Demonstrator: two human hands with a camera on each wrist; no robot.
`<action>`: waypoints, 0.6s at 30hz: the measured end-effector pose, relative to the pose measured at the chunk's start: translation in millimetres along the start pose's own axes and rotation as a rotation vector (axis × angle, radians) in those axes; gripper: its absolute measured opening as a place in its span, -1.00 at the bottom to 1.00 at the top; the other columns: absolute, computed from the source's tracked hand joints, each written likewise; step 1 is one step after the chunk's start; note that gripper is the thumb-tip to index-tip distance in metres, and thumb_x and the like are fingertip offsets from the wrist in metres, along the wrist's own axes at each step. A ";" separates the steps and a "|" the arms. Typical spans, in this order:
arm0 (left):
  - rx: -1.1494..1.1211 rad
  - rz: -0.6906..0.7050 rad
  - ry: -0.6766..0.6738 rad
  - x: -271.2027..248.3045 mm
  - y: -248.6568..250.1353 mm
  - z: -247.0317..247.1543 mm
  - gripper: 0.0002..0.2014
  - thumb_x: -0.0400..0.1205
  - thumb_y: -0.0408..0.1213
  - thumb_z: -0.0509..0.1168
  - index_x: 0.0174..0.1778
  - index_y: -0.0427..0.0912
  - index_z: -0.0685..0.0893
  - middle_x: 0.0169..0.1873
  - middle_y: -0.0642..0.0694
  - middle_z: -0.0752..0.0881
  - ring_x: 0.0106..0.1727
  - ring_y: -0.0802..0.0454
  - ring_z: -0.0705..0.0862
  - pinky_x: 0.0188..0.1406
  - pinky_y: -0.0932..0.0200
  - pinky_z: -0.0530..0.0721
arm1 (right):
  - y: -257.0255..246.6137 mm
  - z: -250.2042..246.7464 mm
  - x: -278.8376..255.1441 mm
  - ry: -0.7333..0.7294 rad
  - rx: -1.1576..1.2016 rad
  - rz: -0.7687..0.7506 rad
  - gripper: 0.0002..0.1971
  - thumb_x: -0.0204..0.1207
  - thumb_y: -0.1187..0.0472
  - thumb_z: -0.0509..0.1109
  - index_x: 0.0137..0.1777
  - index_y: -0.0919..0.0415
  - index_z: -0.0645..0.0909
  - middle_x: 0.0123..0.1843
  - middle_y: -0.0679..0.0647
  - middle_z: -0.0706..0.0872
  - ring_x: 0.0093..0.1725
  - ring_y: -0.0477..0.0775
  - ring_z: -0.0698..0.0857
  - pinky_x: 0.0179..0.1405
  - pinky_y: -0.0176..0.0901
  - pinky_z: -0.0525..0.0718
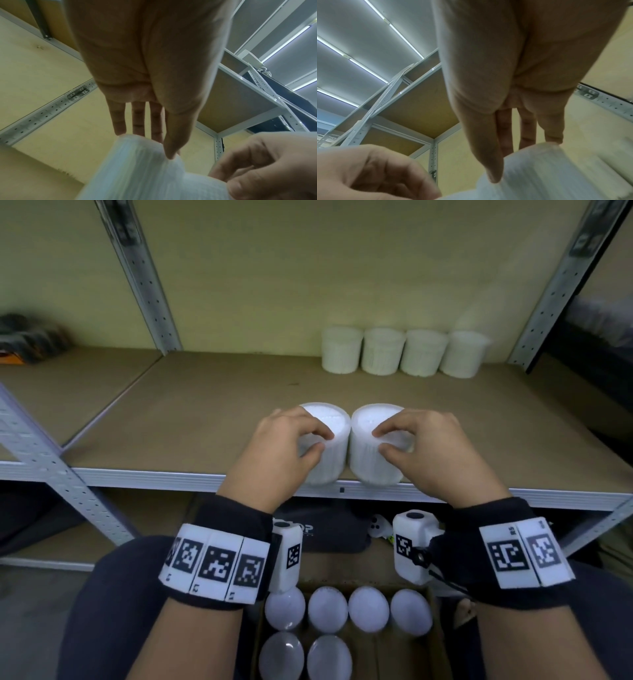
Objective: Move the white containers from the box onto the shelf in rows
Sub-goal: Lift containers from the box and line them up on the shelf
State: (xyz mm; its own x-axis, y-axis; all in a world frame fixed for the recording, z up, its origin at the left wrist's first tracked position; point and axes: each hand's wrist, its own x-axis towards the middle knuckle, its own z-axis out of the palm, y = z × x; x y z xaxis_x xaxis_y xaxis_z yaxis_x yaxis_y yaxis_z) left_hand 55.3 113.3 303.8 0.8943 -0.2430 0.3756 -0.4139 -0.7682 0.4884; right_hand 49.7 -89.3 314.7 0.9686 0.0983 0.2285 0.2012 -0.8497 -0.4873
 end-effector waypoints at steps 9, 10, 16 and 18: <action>0.098 -0.090 -0.066 33.5 -29.3 -15.2 -0.82 0.61 -0.25 0.35 0.08 0.05 0.77 0.08 0.08 0.69 0.16 0.11 0.58 0.15 0.29 0.42 | -22.7 23.3 59.2 -0.053 -0.025 0.018 -0.75 0.55 0.24 0.40 0.21 0.11 0.73 0.32 0.06 0.68 0.24 0.00 0.68 0.07 -0.36 0.45; 0.112 -0.096 -0.070 39.5 -33.8 -16.5 -0.82 0.61 -0.25 0.35 0.08 0.05 0.77 0.08 0.06 0.70 0.11 0.14 0.57 0.12 0.30 0.43 | -25.5 25.5 69.0 -0.073 -0.040 0.005 -0.74 0.56 0.25 0.39 0.23 0.14 0.72 0.31 0.07 0.68 0.24 0.02 0.68 0.07 -0.35 0.47; 0.138 -0.182 -0.097 83.9 -63.3 -24.2 -0.81 0.59 -0.30 0.38 0.08 -0.04 0.79 0.13 -0.04 0.73 0.10 0.09 0.63 0.11 0.30 0.46 | -33.5 42.6 128.9 -0.108 -0.100 -0.063 -0.75 0.53 0.27 0.40 0.19 0.15 0.74 0.25 0.10 0.75 0.21 0.09 0.72 0.23 -0.13 0.66; 0.152 -0.197 -0.093 99.6 -72.9 -25.4 -0.81 0.60 -0.33 0.37 0.08 -0.08 0.80 0.16 -0.10 0.75 0.19 0.03 0.67 0.14 0.31 0.44 | -35.5 48.5 147.8 -0.103 -0.115 -0.076 -0.76 0.51 0.26 0.41 0.16 0.13 0.76 0.22 0.07 0.78 0.21 0.08 0.73 0.24 -0.12 0.66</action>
State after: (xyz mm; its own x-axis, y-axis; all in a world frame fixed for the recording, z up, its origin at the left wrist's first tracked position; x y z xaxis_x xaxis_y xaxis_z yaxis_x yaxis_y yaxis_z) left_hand 170.2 160.1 325.6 0.9699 -0.1279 0.2073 -0.2061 -0.8845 0.4184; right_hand 192.8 -19.5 324.9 0.9621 0.2124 0.1710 0.2626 -0.8907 -0.3711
